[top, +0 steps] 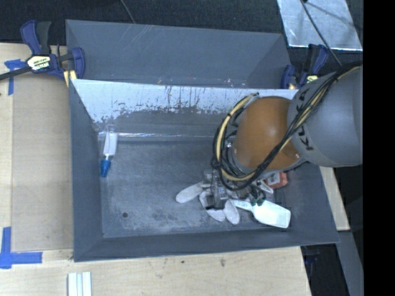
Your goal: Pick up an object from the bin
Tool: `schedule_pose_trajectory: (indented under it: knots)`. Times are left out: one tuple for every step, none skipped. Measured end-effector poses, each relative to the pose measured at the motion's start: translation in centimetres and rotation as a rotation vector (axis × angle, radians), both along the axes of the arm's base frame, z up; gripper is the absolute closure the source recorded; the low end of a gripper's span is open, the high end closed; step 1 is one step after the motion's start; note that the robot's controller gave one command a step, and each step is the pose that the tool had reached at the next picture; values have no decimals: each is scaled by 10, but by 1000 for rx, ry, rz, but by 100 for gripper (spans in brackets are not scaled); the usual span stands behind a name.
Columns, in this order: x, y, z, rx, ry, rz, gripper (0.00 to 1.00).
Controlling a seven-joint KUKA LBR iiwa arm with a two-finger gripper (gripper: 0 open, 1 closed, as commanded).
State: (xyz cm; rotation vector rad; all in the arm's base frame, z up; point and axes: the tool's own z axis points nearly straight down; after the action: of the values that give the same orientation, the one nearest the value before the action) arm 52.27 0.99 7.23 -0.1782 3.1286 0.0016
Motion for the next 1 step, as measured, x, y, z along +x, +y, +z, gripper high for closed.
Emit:
schedule_pose_trajectory:
  knots:
    - [0, 0, 0, 0, 0, 0, 100]
